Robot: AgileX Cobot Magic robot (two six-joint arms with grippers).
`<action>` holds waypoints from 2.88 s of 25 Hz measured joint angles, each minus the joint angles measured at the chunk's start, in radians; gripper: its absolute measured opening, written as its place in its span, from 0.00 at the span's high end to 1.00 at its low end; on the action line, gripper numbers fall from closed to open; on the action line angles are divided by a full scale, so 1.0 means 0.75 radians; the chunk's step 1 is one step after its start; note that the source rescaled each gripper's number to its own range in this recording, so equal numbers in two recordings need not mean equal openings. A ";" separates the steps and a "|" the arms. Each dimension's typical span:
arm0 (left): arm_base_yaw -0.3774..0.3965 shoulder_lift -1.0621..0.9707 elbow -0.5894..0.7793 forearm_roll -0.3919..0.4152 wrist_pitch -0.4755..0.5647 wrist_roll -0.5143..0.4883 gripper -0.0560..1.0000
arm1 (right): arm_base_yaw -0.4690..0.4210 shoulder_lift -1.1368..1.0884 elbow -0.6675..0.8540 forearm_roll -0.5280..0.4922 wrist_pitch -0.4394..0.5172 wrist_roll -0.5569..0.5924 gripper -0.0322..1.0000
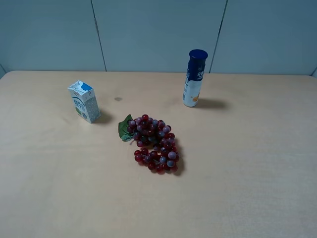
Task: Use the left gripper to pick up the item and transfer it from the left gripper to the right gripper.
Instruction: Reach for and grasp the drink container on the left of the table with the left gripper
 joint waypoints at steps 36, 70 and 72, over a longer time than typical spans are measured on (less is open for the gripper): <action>0.000 0.000 0.000 0.000 0.000 -0.008 0.23 | -0.005 0.000 0.000 0.000 0.000 0.000 0.00; -0.150 1.251 -0.745 0.014 0.139 -0.048 0.23 | -0.005 0.000 0.000 0.001 -0.001 0.000 0.00; -0.204 1.321 -0.769 0.035 0.137 -0.048 0.23 | -0.005 0.000 0.000 0.001 -0.001 0.000 0.00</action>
